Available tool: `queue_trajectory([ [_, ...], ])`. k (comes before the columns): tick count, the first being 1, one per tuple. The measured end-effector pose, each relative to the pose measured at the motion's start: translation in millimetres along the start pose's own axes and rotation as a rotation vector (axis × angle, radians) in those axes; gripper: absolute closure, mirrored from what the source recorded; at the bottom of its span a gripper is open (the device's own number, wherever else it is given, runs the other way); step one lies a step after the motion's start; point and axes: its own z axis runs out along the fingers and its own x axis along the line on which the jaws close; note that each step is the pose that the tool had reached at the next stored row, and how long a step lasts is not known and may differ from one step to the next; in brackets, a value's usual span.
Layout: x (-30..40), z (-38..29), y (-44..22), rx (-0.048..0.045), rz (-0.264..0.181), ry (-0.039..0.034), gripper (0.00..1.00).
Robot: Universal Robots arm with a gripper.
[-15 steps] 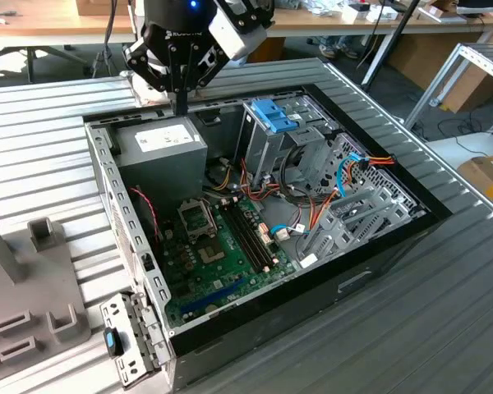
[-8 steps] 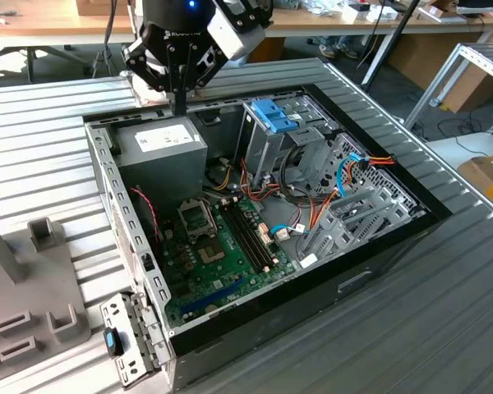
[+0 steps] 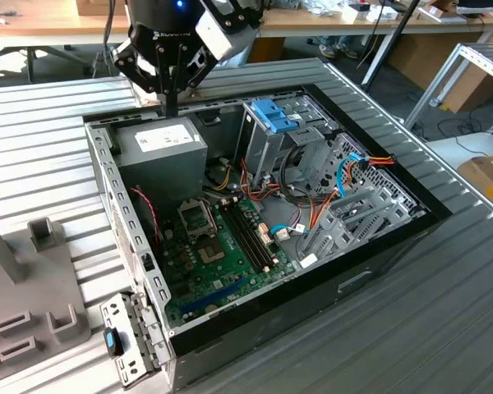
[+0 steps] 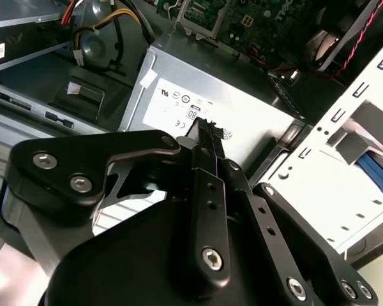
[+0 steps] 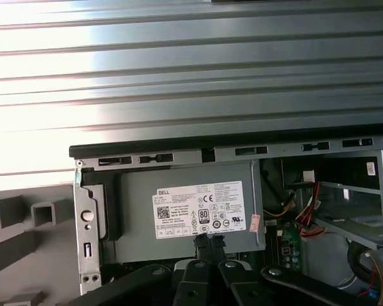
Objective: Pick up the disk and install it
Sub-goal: 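Reach for the disk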
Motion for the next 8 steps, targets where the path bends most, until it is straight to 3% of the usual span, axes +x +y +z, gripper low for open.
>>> queue_trajectory([
  [8,18.6,-0.5,-1.4,-0.0001,0.0,-0.0001,0.89],
])
